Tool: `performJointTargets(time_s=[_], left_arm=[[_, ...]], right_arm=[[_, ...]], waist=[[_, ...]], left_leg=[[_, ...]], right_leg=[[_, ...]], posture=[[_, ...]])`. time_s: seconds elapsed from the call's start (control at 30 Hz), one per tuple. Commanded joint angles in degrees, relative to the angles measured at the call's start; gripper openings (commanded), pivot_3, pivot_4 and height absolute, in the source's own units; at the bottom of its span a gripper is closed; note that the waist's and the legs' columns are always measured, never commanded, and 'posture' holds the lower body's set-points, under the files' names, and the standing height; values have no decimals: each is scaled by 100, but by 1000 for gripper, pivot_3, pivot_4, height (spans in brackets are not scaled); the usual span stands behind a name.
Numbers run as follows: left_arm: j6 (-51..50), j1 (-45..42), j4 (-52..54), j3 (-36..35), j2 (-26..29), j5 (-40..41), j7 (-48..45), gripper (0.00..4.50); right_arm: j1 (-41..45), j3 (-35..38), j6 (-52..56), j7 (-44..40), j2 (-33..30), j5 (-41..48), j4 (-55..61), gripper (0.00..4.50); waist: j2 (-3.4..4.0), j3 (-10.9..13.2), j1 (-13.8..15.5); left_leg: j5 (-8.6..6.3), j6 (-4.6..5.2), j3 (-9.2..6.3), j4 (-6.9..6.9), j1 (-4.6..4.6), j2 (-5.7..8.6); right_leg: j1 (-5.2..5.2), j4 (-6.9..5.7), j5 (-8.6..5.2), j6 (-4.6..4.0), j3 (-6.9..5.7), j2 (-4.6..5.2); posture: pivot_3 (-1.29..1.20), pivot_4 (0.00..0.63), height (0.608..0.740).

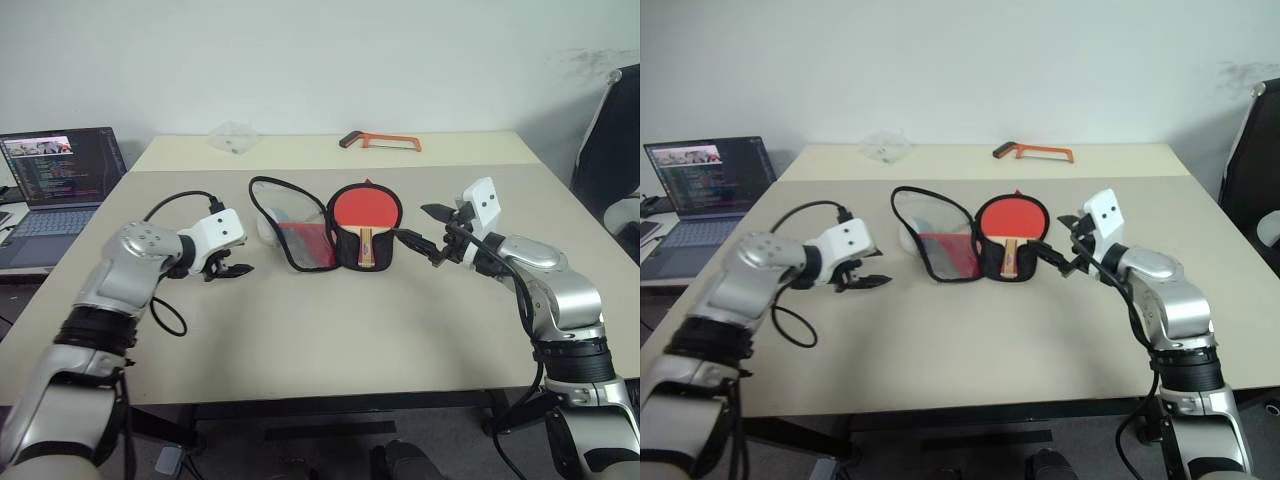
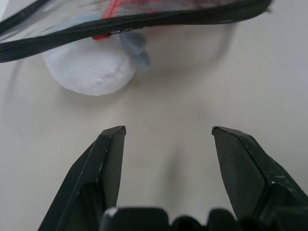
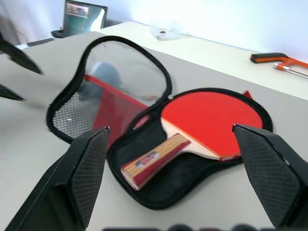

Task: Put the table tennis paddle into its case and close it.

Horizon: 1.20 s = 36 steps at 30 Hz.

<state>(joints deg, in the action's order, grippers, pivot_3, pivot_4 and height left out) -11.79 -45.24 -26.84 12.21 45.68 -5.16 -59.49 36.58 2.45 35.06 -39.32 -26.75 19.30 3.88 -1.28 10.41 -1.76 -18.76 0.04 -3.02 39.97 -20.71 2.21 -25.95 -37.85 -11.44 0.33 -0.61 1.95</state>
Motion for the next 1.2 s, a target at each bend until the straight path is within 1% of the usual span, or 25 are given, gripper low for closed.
performJointTargets(time_s=[0.03, 0.2, 0.33, 0.43, 0.53, 0.6, 0.67, 0.73, 0.83, 0.9, 1.0, 1.1, 1.2], left_arm=[[484, -347, -702, 30, -288, -134, 191, 1844], [893, -676, -1465, 38, -705, -201, 307, 59], [1153, -863, -1836, 88, -1027, -258, 334, 17], [1214, -1064, -2086, 46, -1329, -297, 599, 17], [1235, -1196, -2137, -75, -1615, -125, 580, 17], [1413, -1349, -2258, -106, -1892, -144, 925, 17], [1549, -1563, -2541, -187, -2171, -188, 1524, 17], [1705, -1717, -2781, -227, -2402, -213, 1932, 17], [2013, -2059, -3209, -251, -2892, -316, 2710, 17], [2147, -2268, -3465, -272, -3177, -329, 3032, 17], [2221, -2408, -3709, -198, -3660, -325, 2988, 17], [2259, -2344, -3778, -162, -3760, -392, 2962, 17], [2180, -2226, -3690, -271, -3496, -342, 2819, 17]], right_arm=[[18, 73, -78, -71, -73, 175, 502, 4500], [-48, 15, 29, -143, -188, 165, 748, 4500], [-92, 4, 66, -113, -279, 137, 829, 4500], [-163, 15, 126, -78, -347, 137, 957, 4500], [-226, 58, 211, -47, -393, 176, 1083, 4500], [-306, 70, 320, -78, -466, 238, 1224, 4500], [-373, 28, 356, -65, -566, 189, 1335, 4500], [-413, 47, 403, 4, -616, 163, 1394, 4500], [-520, 140, 480, 114, -721, 122, 1465, 4500], [-571, 180, 505, 185, -773, 118, 1492, 4500], [-637, 261, 578, 341, -815, 115, 1575, 4500], [-672, 324, 702, 477, -835, 141, 1643, 4500], [-715, 495, 1186, 798, -753, 224, 1609, 4500]], waist=[[0, 0, 2], [-1, 0, 6], [-3, 0, 27], [-3, 0, 28], [-4, 0, 26], [-5, 0, 28], [-10, 3, 46], [-12, 4, 43], [-13, 4, 52], [-16, 5, 86], [-17, 5, 102], [-17, 5, 90], [-17, 6, 38]], left_leg=[[0, 0, -1, 0, -2, 3], [0, 0, 0, -1, -13, 4], [0, 0, -1, 0, -16, 8], [0, 0, 1, 0, -16, 8], [0, 0, 0, 1, -16, 8], [0, 0, 3, 0, -16, 8], [0, 0, -1, 1, -16, 8], [0, 0, 2, 3, -16, 10], [0, -1, 3, 3, -15, 10], [0, -1, 2, 3, -15, 11], [0, -1, 5, 2, -17, 13], [0, -1, 13, 2, -14, 13], [0, -1, 13, 1, -10, 9]], right_leg=[[-1, 1, 2, 2, 0, 5], [-11, 9, 3, 4, 0, 10], [-10, 12, 3, 5, -2, 14], [-10, 10, 3, 6, -1, 15], [-9, 9, 3, 6, -2, 15], [-10, 8, 3, 6, 0, 15], [-9, 9, 3, 6, -2, 15], [-9, 9, 5, 8, 0, 16], [-8, 9, 6, 11, 1, 17], [-7, 11, 6, 11, 0, 18], [-7, 13, 7, 13, 0, 20], [-8, 13, 8, 14, 0, 18], [-8, 7, 8, 14, 1, 14]], posture=[[0, 150, 740], [0, 150, 740], [0, 150, 740], [0, 150, 740], [0, 150, 740], [0, 150, 740], [0, 150, 740], [0, 150, 740], [0, 150, 740], [0, 150, 740], [0, 150, 740], [0, 150, 740], [0, 150, 740]])
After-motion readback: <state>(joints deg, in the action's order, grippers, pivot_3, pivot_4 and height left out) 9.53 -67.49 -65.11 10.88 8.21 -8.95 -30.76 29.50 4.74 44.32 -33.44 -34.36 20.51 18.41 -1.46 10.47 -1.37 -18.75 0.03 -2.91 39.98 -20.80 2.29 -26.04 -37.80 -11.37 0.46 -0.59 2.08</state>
